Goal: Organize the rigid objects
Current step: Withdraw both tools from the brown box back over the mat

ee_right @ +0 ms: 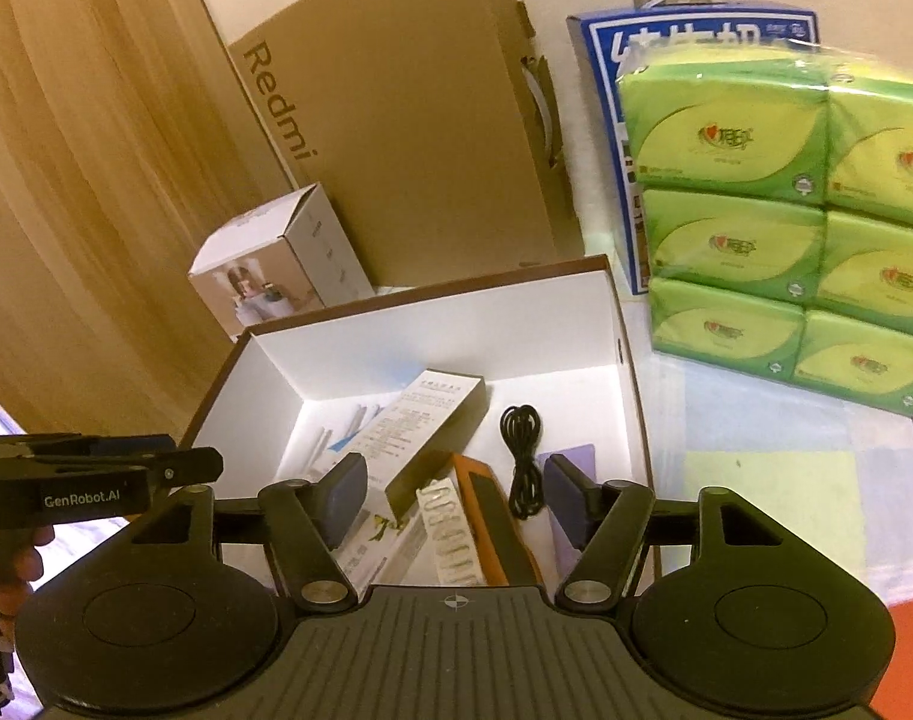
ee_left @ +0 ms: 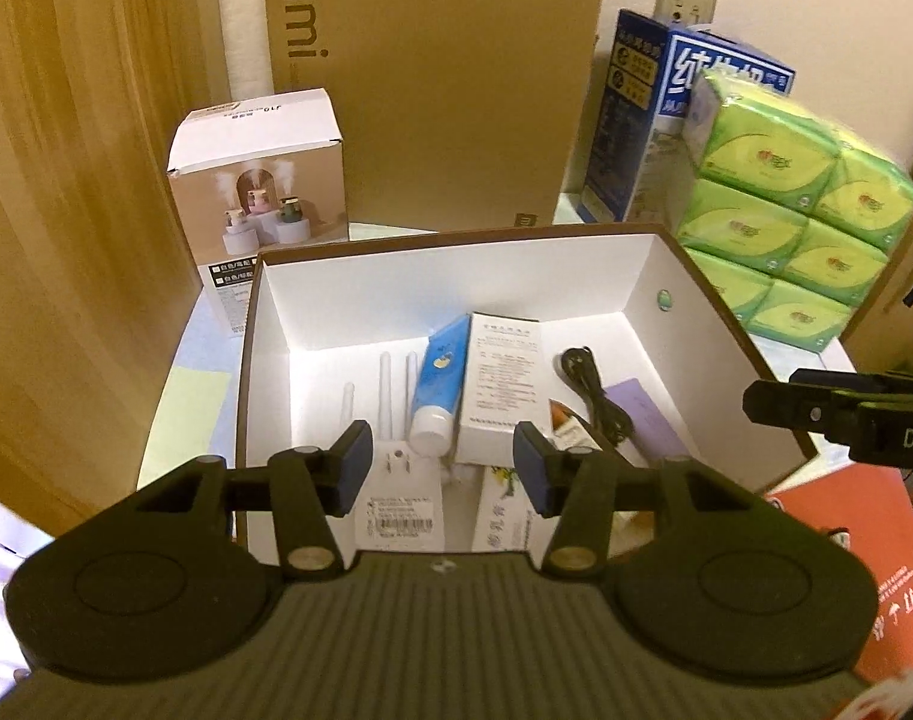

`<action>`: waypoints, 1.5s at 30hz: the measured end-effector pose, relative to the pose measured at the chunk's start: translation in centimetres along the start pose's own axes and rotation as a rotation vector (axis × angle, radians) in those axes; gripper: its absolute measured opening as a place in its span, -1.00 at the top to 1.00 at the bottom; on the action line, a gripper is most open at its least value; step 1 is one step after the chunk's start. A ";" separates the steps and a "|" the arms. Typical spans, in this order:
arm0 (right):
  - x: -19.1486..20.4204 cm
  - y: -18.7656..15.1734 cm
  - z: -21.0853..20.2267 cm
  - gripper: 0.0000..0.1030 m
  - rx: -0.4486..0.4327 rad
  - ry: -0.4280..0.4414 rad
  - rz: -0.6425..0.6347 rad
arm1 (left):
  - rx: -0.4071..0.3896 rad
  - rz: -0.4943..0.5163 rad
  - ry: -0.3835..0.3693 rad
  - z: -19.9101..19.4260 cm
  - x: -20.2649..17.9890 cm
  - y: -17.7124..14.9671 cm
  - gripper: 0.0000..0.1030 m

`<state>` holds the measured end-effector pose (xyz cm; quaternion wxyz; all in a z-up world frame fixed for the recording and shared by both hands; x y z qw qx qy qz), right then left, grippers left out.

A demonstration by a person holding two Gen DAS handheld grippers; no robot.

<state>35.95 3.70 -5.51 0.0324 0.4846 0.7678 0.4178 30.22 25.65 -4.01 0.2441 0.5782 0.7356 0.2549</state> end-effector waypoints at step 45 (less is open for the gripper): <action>-7.0 -17.3 -13.2 -0.22 0.126 -0.123 0.118 | 0.102 0.032 -0.142 -6.2 -12.8 -15.2 0.08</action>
Point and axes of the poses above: each gripper's, at about its wrist camera, not at the fingertips, and z roughly the way its jaws point, x to its left, y to its top, the point moved 6 cm from there along z, roughly the way its jaws point, and after that the axes turned 1 degree about -y, right-handed, at the moved point
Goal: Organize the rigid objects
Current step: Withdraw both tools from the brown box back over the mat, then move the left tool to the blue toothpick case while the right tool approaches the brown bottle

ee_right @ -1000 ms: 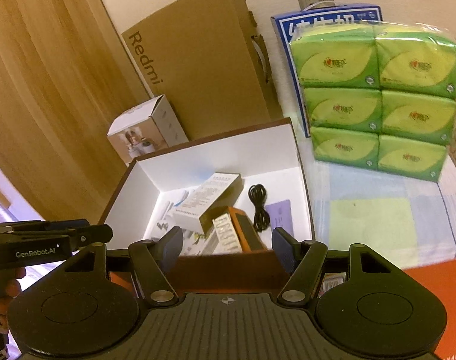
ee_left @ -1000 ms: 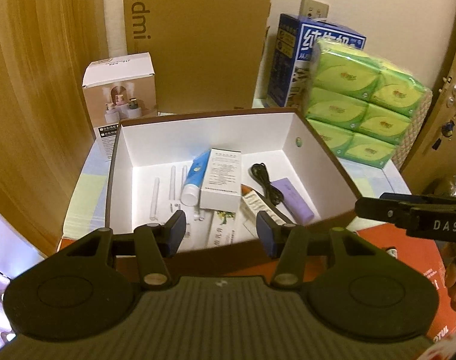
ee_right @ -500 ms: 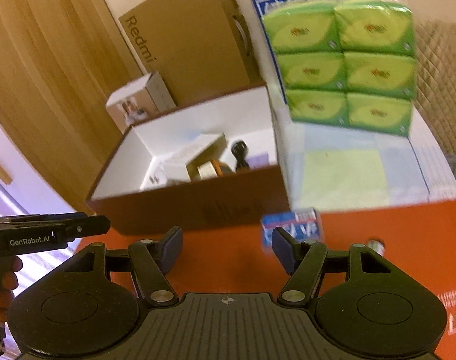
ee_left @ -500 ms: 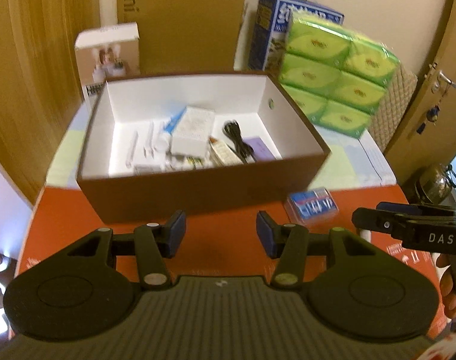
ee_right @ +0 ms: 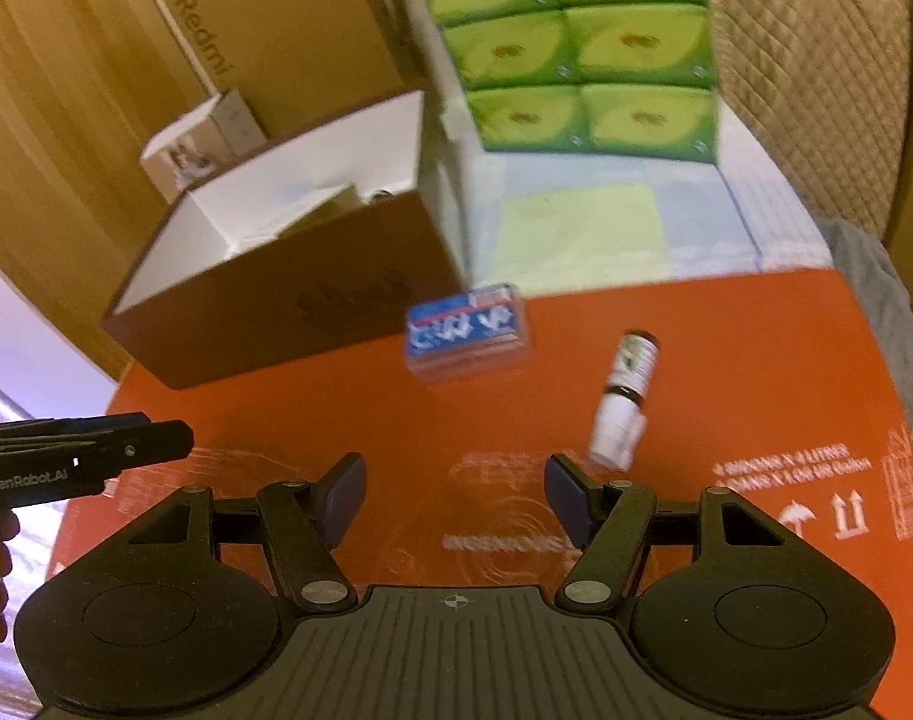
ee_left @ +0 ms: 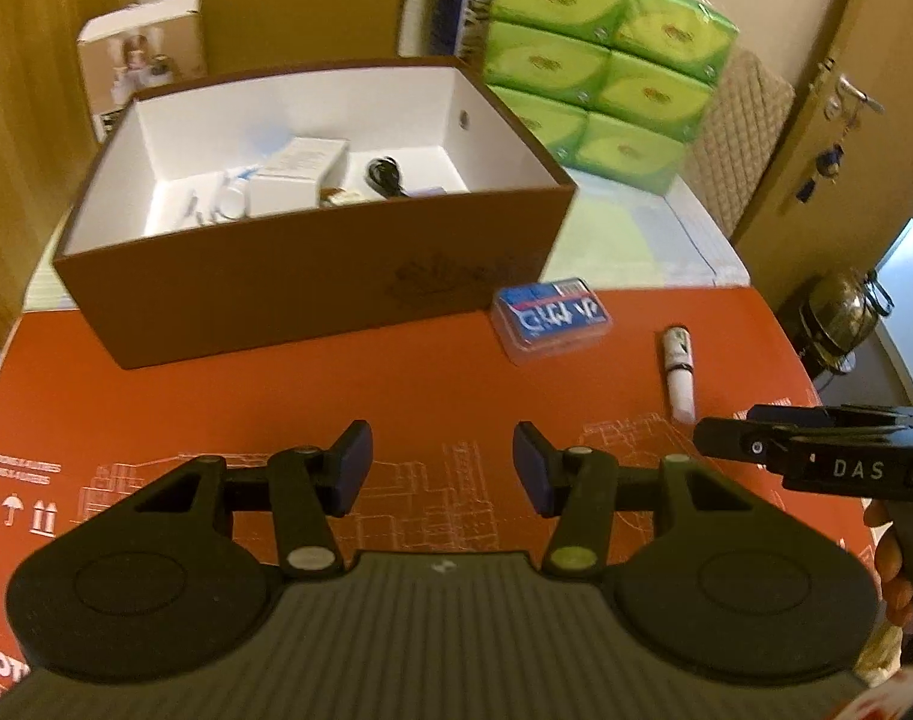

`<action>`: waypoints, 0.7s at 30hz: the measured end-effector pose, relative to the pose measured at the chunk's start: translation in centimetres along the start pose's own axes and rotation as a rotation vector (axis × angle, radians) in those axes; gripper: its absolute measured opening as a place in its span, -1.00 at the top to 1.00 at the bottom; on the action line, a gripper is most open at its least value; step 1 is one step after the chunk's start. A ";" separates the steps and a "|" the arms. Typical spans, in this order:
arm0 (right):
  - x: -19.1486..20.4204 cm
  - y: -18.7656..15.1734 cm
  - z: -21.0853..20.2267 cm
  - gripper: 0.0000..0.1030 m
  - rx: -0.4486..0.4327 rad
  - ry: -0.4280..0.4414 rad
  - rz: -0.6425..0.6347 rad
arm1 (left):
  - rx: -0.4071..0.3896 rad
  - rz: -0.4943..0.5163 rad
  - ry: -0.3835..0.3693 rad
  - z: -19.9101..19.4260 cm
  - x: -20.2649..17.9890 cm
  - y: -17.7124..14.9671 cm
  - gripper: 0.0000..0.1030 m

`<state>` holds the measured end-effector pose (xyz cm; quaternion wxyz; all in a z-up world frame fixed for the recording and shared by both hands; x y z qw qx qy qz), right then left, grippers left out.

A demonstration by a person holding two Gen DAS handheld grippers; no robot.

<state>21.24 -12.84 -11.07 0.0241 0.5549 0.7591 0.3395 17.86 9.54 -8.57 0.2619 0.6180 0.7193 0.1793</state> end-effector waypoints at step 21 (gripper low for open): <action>-3.1 -0.2 1.2 -0.22 0.033 -0.074 0.076 | 0.062 0.104 -0.060 4.9 -3.1 -0.1 0.08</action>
Point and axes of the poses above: each gripper's, at about its wrist camera, not at the fingertips, and z roughly the way its jaws point, x to its left, y to its top, the point moved 6 cm from there along z, roughly the way its jaws point, and after that the axes turned 1 degree about -y, right-handed, at the moved point
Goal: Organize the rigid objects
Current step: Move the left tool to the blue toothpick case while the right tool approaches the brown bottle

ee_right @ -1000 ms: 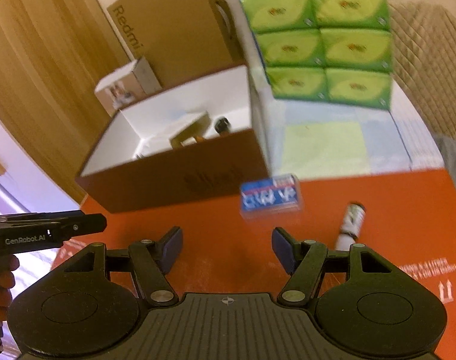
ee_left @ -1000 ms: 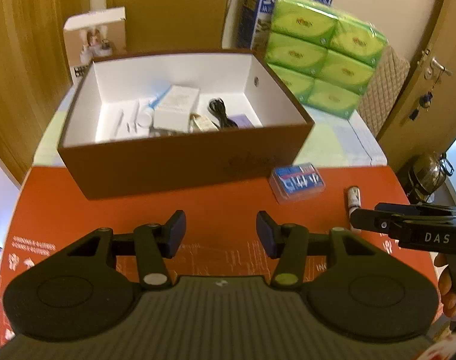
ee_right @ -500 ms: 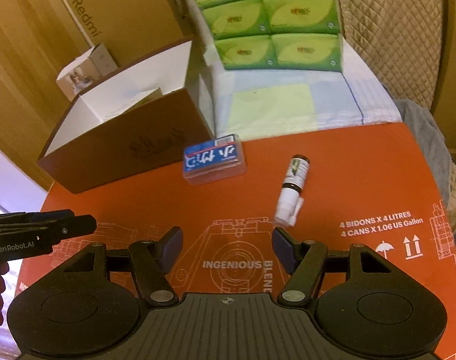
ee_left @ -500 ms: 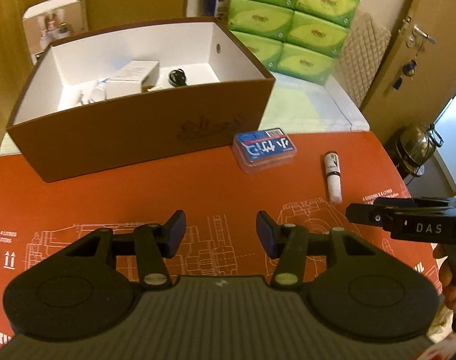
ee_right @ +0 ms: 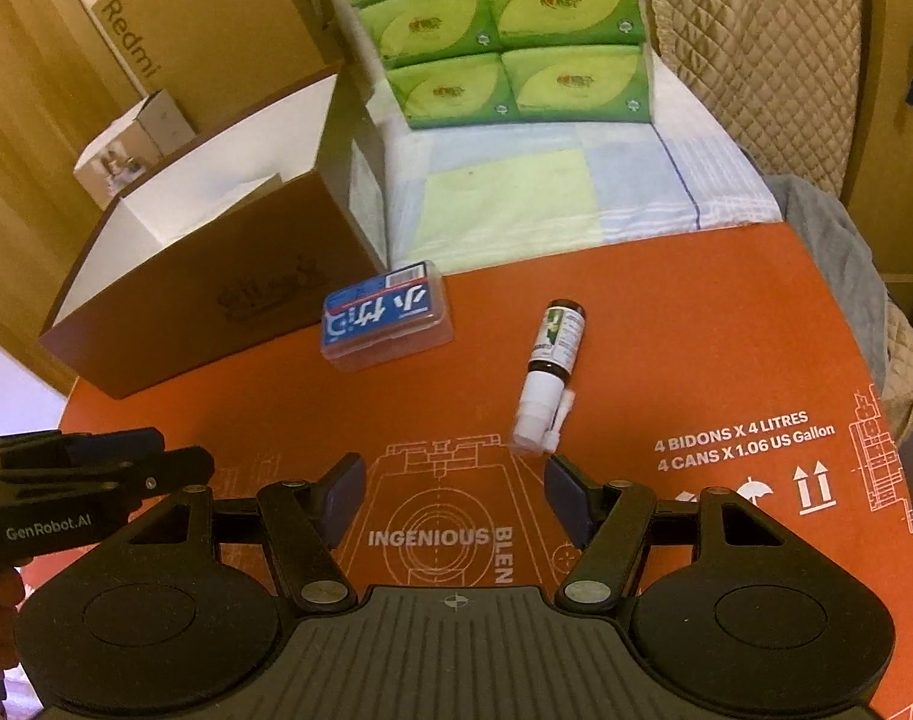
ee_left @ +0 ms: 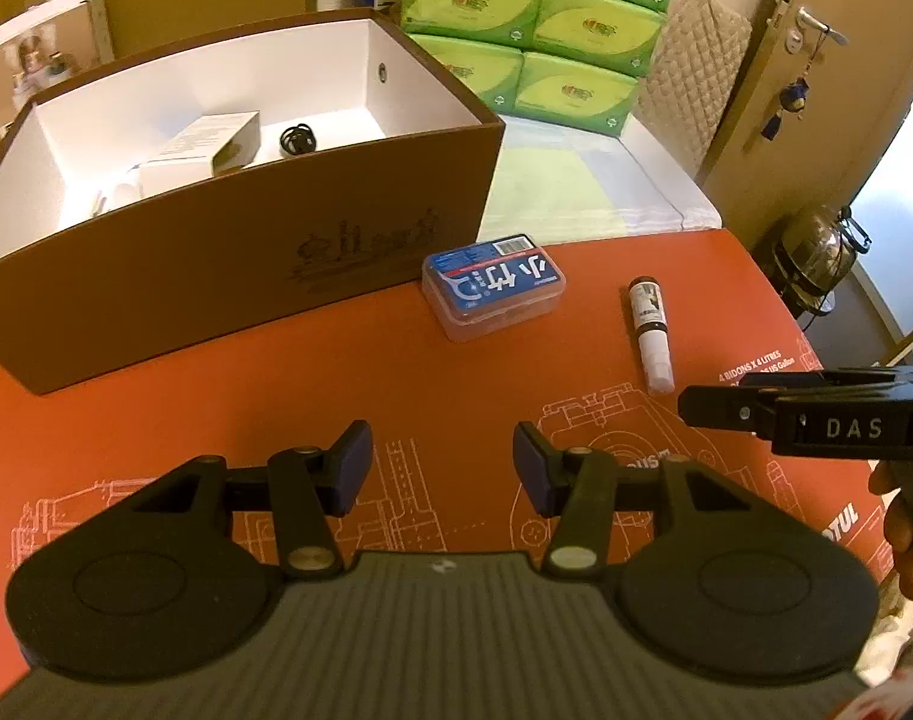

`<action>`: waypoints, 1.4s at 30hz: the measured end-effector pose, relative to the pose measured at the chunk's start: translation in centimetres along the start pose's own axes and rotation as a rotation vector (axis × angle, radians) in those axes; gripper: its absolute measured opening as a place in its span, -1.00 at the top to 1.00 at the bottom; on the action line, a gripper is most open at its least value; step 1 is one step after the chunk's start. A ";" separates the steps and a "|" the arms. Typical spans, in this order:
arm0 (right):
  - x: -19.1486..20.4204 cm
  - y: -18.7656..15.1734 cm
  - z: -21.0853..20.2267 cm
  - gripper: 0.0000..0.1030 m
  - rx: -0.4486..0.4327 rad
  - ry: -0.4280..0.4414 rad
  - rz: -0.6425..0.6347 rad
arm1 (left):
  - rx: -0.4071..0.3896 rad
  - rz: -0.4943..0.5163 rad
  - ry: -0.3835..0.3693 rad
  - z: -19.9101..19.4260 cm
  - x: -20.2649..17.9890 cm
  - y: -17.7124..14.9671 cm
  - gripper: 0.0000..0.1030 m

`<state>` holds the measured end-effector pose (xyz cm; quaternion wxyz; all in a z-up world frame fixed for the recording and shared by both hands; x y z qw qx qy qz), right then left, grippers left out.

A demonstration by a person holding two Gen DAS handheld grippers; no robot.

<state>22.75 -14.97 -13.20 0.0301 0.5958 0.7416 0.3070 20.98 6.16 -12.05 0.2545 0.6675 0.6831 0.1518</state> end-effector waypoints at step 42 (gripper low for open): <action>-8.0 3.4 5.6 0.35 -0.001 -0.231 0.004 | -0.017 0.292 -0.103 9.6 -4.9 5.5 0.00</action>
Point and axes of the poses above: each gripper's, at about its wrist camera, not at the fingertips, and z roughly the way its jaws point, x to its left, y to its top, the point moved 6 cm from there along z, roughly the way its jaws point, and after that the axes turned 1 degree about -y, right-handed, at the moved point
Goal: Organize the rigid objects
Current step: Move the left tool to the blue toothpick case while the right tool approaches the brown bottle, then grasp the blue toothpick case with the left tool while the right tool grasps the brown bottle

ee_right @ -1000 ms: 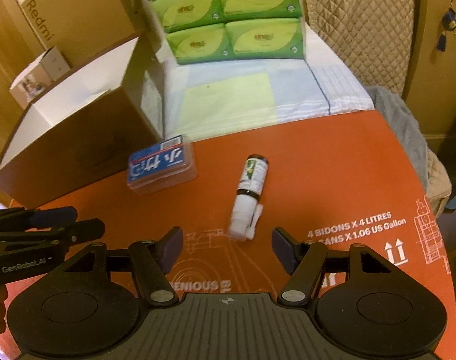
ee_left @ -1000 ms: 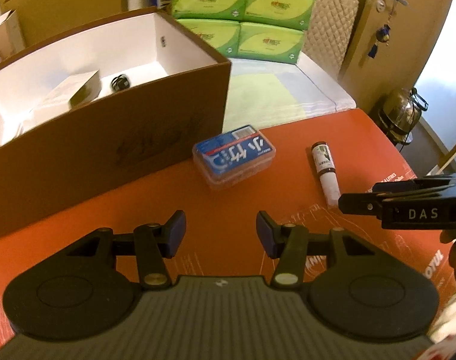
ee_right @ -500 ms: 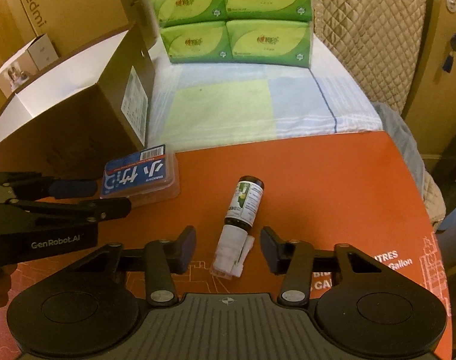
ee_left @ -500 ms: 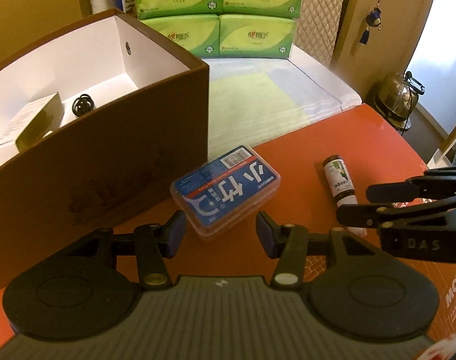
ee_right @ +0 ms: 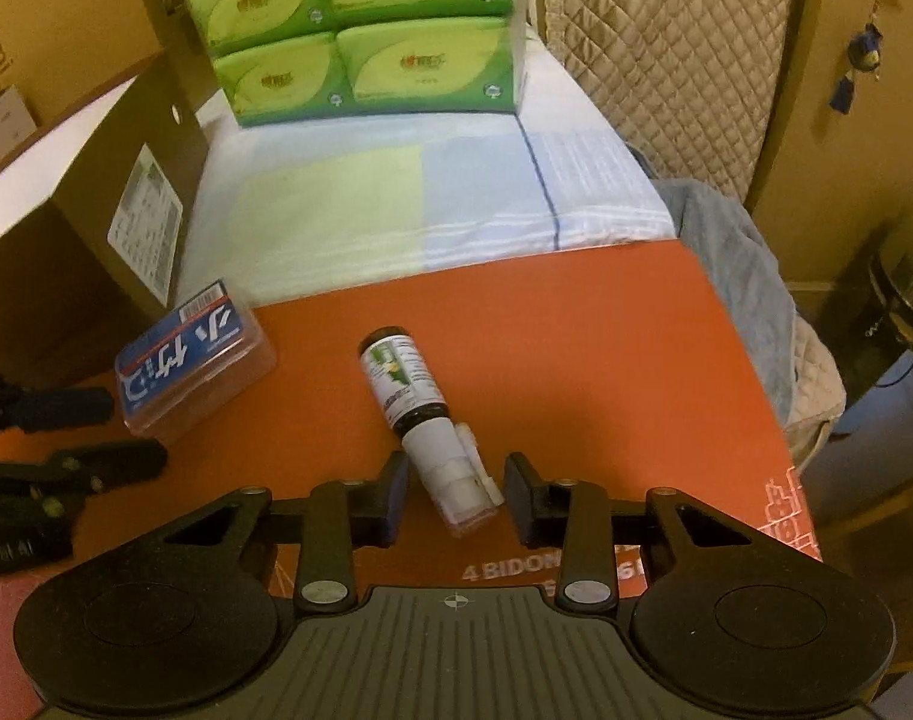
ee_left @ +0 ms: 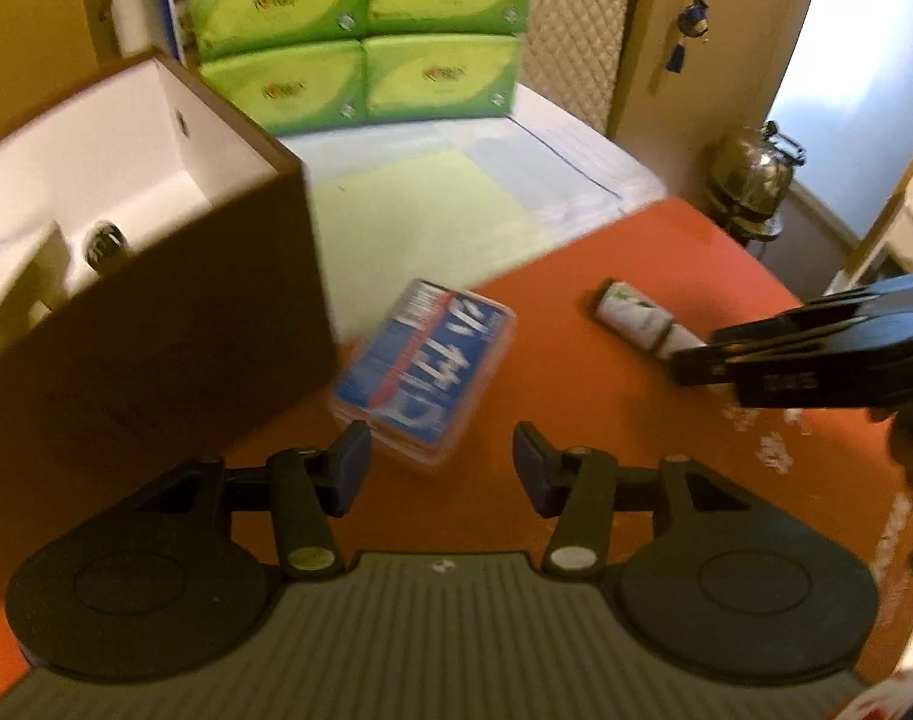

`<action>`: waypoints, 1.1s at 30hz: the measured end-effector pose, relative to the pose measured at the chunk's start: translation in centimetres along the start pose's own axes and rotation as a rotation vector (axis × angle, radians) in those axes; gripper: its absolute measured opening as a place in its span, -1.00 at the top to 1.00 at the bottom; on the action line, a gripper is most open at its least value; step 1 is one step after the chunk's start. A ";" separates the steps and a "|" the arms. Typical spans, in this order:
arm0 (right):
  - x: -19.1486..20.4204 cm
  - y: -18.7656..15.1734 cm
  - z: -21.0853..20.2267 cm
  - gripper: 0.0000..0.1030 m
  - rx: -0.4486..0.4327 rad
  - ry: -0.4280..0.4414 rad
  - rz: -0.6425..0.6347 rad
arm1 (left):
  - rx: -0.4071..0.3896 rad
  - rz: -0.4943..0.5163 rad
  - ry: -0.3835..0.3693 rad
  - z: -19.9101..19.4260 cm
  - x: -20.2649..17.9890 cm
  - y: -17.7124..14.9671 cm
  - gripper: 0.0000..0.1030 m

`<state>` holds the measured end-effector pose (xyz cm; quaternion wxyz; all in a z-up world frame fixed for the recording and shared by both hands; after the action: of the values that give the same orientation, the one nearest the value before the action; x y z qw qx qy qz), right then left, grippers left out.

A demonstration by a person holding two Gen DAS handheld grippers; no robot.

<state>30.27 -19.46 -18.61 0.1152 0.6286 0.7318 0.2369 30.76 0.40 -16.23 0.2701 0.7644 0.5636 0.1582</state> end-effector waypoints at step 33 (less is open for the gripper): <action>2.1 1.3 1.7 0.22 -0.047 -0.009 -0.154 | 0.061 0.052 0.015 4.7 -1.8 2.8 -0.02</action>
<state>31.77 -16.92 -19.13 0.1512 0.5685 0.7718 0.2416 34.99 -3.00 -18.22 0.2382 0.7855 0.5502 0.1535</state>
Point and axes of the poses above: each gripper's, at about its wrist camera, not at the fingertips, and z roughly the way its jaws point, x to its left, y to its top, the point moved 6 cm from there along z, roughly the way its jaws point, and after that the axes turned 1 degree about -y, right-handed, at the moved point
